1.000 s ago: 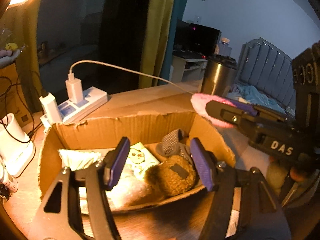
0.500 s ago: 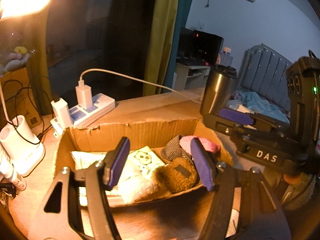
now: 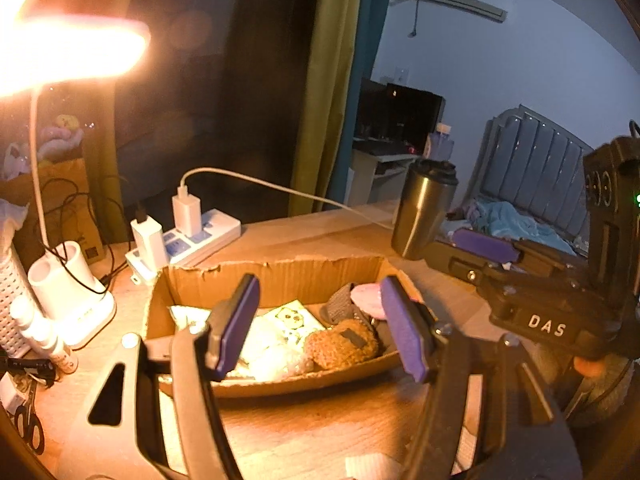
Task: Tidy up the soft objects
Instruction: 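Withdraw both open tools from the box back over the paper towels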
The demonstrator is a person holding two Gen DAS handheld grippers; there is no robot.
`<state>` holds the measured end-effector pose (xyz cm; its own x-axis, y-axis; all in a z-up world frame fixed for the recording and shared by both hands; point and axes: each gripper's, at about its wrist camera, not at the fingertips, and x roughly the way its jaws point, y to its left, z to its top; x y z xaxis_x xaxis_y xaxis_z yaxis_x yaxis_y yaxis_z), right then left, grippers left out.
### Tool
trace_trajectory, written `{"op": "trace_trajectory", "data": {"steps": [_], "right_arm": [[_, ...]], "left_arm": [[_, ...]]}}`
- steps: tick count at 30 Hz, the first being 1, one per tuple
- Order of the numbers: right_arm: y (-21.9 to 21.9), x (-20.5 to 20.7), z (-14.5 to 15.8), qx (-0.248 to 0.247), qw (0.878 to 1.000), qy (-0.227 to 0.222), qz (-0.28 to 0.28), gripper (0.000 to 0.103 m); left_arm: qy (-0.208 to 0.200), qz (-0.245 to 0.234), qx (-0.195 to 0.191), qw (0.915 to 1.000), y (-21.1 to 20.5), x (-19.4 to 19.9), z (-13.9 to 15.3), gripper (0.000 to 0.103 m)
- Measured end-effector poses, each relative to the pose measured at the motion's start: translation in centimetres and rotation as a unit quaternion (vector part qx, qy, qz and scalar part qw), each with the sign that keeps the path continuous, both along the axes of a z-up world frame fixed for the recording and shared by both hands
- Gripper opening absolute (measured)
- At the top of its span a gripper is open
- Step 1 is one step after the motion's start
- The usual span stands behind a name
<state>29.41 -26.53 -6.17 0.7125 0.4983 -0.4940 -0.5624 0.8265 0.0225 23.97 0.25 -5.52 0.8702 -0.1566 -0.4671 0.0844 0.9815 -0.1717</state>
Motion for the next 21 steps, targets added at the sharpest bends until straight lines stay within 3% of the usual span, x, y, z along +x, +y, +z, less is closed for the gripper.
{"op": "trace_trajectory", "data": {"steps": [11, 21], "right_arm": [[0.1, -3.5, 1.5, -0.003, 1.000, -0.018, 0.004, 0.054], [-0.3, -6.5, 0.6, -0.013, 1.000, -0.010, 0.002, 0.054]], "left_arm": [[-0.026, 0.009, -0.003, 0.9996, 0.8, -3.2, 1.5, 0.065], [-0.041, 0.010, -0.006, 0.9991, 1.1, -5.7, 1.8, 0.065]]}}
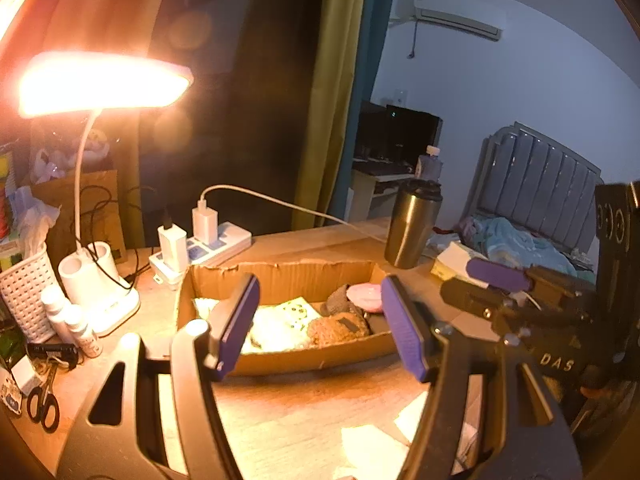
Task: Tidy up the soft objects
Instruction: 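Withdraw both open tools from the box back over the paper towels, then grasp a white paper towel with the right tool while the left tool grasps another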
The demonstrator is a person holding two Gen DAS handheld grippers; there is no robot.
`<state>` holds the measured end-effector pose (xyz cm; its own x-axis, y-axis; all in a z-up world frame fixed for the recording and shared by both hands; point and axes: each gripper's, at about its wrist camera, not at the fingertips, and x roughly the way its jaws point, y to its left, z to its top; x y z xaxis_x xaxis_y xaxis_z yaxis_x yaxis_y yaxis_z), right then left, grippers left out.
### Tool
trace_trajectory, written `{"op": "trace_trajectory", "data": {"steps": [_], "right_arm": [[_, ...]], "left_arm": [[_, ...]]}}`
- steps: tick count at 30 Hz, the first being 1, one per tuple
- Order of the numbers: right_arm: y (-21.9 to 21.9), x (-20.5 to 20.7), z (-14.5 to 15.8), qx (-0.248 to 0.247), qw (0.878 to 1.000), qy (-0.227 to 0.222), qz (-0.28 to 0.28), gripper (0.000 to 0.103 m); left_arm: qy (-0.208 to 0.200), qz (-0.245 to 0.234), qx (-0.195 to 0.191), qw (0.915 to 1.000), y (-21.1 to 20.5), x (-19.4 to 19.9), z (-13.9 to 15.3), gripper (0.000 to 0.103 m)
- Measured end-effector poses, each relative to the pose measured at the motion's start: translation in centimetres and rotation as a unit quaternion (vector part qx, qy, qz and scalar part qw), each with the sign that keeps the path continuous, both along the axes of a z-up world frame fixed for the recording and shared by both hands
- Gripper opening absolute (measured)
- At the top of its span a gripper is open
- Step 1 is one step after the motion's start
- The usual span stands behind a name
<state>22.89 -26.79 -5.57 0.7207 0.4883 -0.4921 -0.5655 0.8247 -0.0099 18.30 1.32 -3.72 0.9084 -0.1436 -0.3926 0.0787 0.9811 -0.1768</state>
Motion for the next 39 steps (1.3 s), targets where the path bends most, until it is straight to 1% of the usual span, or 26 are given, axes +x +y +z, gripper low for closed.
{"op": "trace_trajectory", "data": {"steps": [14, 19, 24, 26, 34, 39], "right_arm": [[-1.2, -3.5, -1.5, -0.011, 1.000, 0.010, -0.015, 0.054], [-1.3, -4.5, -2.1, -0.020, 1.000, 0.014, -0.014, 0.055], [-1.5, -5.2, -3.1, -0.024, 0.999, 0.021, -0.017, 0.057], [-1.6, -5.3, -3.6, -0.024, 0.999, 0.024, -0.017, 0.060], [-2.6, -5.4, -5.6, -0.024, 0.998, 0.045, -0.021, 0.061], [-3.2, -4.8, -7.5, -0.031, 0.997, 0.072, -0.022, 0.061]], "left_arm": [[-0.002, -0.002, -0.003, 1.0000, 0.0, -3.7, -0.9, 0.065], [-0.005, 0.002, -0.011, 0.9999, 0.0, -4.9, -1.3, 0.065], [0.003, 0.000, -0.012, 0.9999, -0.3, -6.0, -2.2, 0.065], [0.008, -0.002, -0.010, 0.9999, -0.5, -6.3, -2.6, 0.065], [0.024, -0.005, -0.008, 0.9997, -1.2, -6.7, -4.0, 0.065], [0.040, -0.011, -0.004, 0.9991, -2.1, -6.7, -5.3, 0.065]]}}
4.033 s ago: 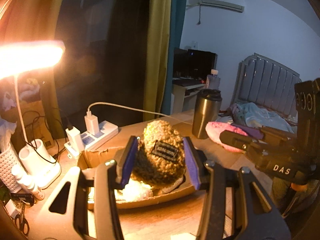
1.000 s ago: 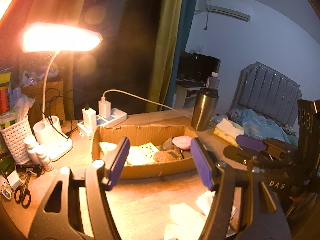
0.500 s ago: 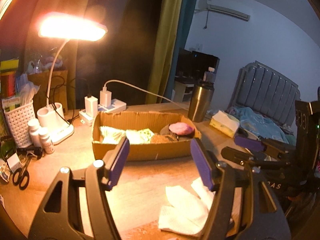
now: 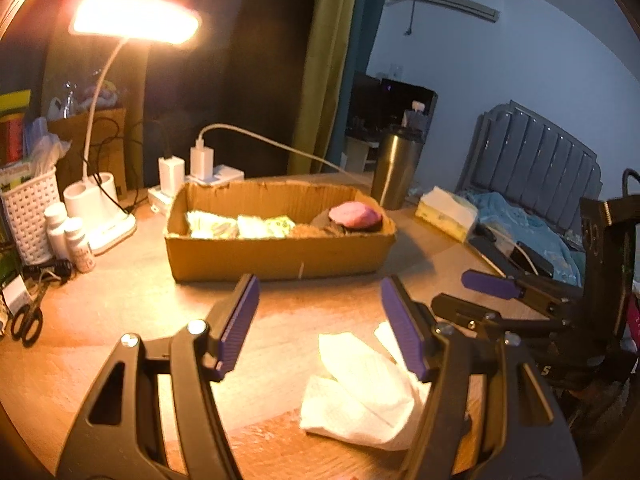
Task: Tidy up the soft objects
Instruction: 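Grasp a white paper towel with the right tool while the left tool grasps another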
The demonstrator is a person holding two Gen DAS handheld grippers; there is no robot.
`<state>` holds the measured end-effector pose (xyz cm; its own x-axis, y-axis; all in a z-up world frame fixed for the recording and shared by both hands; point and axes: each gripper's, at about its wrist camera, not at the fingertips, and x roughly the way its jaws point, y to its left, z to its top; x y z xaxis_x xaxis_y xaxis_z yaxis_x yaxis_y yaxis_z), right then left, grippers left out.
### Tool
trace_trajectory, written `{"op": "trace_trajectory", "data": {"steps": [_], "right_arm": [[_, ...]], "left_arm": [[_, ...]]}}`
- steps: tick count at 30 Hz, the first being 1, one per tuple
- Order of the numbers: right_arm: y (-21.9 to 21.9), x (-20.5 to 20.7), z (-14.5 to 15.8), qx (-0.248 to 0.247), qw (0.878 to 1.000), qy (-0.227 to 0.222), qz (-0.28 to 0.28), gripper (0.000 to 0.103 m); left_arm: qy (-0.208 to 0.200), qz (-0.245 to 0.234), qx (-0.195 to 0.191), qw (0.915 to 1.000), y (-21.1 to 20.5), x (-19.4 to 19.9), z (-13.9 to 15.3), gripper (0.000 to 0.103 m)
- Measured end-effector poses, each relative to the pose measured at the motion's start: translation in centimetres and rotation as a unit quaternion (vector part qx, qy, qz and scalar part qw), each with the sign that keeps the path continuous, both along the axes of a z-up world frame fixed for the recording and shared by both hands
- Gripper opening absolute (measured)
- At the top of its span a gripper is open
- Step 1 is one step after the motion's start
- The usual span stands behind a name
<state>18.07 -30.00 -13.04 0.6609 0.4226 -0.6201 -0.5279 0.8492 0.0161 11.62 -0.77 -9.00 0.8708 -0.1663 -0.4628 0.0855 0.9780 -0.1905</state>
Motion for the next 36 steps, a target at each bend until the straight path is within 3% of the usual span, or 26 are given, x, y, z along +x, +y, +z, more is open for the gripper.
{"op": "trace_trajectory", "data": {"steps": [14, 23, 24, 27, 29, 31, 36], "right_arm": [[-0.1, 1.2, -3.9, -0.021, 0.998, 0.060, 0.001, 0.061], [0.1, 0.8, -5.7, -0.051, 0.996, 0.068, 0.010, 0.060], [0.1, 0.8, -5.7, -0.052, 0.996, 0.067, 0.011, 0.058], [0.1, 0.7, -5.7, -0.052, 0.996, 0.063, 0.020, 0.040], [0.0, 0.6, -5.6, -0.047, 0.997, 0.063, 0.025, 0.023], [-0.1, 0.5, -5.5, -0.046, 0.997, 0.061, 0.027, 0.014], [-1.8, 0.8, -4.8, -0.026, 0.998, 0.055, 0.012, 0.009]], "left_arm": [[0.058, -0.019, 0.008, 0.9981, -1.7, 0.6, -3.4, 0.065], [0.100, -0.035, 0.029, 0.9939, -3.3, 0.8, -5.1, 0.065], [0.103, -0.037, 0.032, 0.9934, -3.5, 0.9, -5.2, 0.065], [0.115, -0.047, 0.037, 0.9915, -4.3, 0.9, -5.6, 0.065], [0.119, -0.054, 0.043, 0.9905, -4.8, 0.9, -5.8, 0.065], [0.120, -0.059, 0.049, 0.9898, -5.2, 1.0, -5.8, 0.065], [0.143, -0.077, 0.071, 0.9842, -6.7, 1.3, -6.7, 0.065]]}}
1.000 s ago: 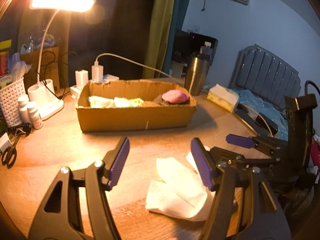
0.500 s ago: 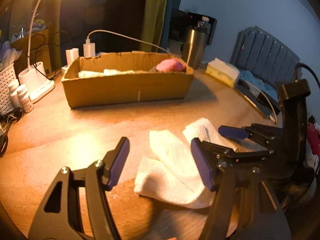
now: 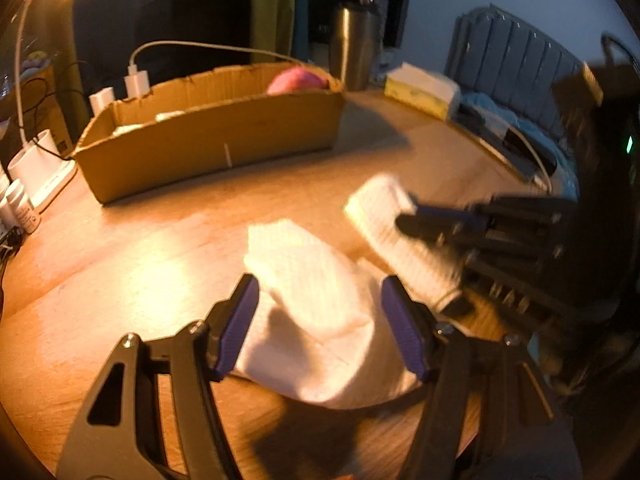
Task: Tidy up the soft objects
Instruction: 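Grasp a white paper towel with the right tool while the left tool grasps another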
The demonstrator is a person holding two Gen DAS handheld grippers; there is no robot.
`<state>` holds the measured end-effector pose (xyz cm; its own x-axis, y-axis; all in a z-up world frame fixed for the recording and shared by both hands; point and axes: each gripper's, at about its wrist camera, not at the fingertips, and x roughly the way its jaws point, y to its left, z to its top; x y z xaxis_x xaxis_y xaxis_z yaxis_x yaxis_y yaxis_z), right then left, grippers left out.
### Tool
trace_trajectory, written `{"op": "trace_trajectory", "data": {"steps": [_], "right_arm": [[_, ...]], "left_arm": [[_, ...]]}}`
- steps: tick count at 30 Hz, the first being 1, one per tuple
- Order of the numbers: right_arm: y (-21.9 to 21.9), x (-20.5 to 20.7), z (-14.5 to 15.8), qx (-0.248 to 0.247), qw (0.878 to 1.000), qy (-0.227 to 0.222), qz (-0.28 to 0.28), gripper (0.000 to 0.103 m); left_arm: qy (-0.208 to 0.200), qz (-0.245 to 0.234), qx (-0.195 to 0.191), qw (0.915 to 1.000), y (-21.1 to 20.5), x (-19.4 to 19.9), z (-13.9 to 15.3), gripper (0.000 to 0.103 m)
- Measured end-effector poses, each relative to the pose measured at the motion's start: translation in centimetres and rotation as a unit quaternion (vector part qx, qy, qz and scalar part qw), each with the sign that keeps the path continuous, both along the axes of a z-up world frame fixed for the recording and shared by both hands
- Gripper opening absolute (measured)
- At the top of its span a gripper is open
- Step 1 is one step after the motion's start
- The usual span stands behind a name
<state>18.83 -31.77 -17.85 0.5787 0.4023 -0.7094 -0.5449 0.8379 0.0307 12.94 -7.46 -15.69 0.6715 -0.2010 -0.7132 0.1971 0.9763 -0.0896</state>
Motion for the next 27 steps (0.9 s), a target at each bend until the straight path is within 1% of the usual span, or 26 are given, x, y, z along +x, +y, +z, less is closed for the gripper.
{"op": "trace_trajectory", "data": {"steps": [7, 8, 11, 12, 13, 14, 15, 16, 17, 19, 20, 21, 22, 23, 26, 27], "right_arm": [[-2.2, 0.6, 0.5, 0.007, 1.000, -0.012, -0.028, 0.009], [-2.4, 0.6, 0.5, 0.008, 0.999, -0.012, -0.030, 0.009], [-2.7, 0.8, 0.4, 0.013, 0.999, -0.007, -0.038, 0.010], [-2.7, 0.9, 0.3, 0.014, 0.999, -0.003, -0.039, 0.014], [-2.7, 0.9, 0.2, 0.013, 0.999, -0.002, -0.040, 0.028], [-2.6, 0.9, 0.1, 0.012, 0.999, 0.001, -0.040, 0.048], [-2.6, 1.0, 0.1, 0.013, 0.999, 0.003, -0.039, 0.055], [-2.5, 0.9, 0.0, 0.016, 0.999, 0.005, -0.038, 0.061], [-2.4, 0.9, 0.0, 0.015, 0.999, 0.007, -0.036, 0.061], [-2.1, 0.9, -0.4, 0.007, 0.999, 0.007, -0.035, 0.061], [-1.9, 0.9, -0.7, 0.001, 0.999, 0.010, -0.032, 0.061], [-1.7, 0.8, -0.8, -0.006, 0.999, 0.003, -0.031, 0.059], [-1.5, 0.7, -0.9, -0.014, 0.999, -0.004, -0.032, 0.051], [-1.4, 0.5, -0.9, -0.022, 0.999, -0.011, -0.031, 0.035], [-1.2, 0.4, -0.7, -0.025, 0.999, -0.011, -0.025, 0.020], [-1.2, 0.3, -0.6, -0.027, 0.999, -0.012, -0.024, 0.018]], "left_arm": [[0.018, -0.022, 0.036, 0.9989, -2.1, 0.4, -1.0, 0.065], [0.026, -0.026, 0.045, 0.9983, -2.4, 0.5, -1.2, 0.065], [0.031, -0.027, 0.048, 0.9980, -2.6, 0.7, -1.4, 0.065], [0.033, -0.027, 0.045, 0.9981, -2.6, 0.7, -1.5, 0.065], [0.034, -0.027, 0.042, 0.9982, -2.5, 0.8, -1.5, 0.064], [0.035, -0.027, 0.040, 0.9982, -2.5, 0.8, -1.5, 0.064], [0.034, -0.028, 0.042, 0.9982, -2.5, 0.8, -1.5, 0.058], [0.034, -0.029, 0.043, 0.9981, -2.6, 0.7, -1.5, 0.051], [0.033, -0.033, 0.040, 0.9981, -2.6, 0.7, -1.5, 0.046], [0.031, -0.043, 0.038, 0.9978, -2.9, 0.5, -1.4, 0.032], [0.030, -0.049, 0.037, 0.9977, -3.0, 0.3, -1.4, 0.029], [0.030, -0.054, 0.037, 0.9974, -3.2, 0.2, -1.3, 0.023], [0.030, -0.058, 0.036, 0.9972, -3.3, 0.2, -1.3, 0.019], [0.031, -0.064, 0.031, 0.9970, -3.4, 0.2, -1.2, 0.018], [0.031, -0.070, 0.026, 0.9968, -3.3, -0.1, -1.1, 0.014], [0.030, -0.070, 0.022, 0.9968, -3.2, -0.2, -1.1, 0.014]]}}
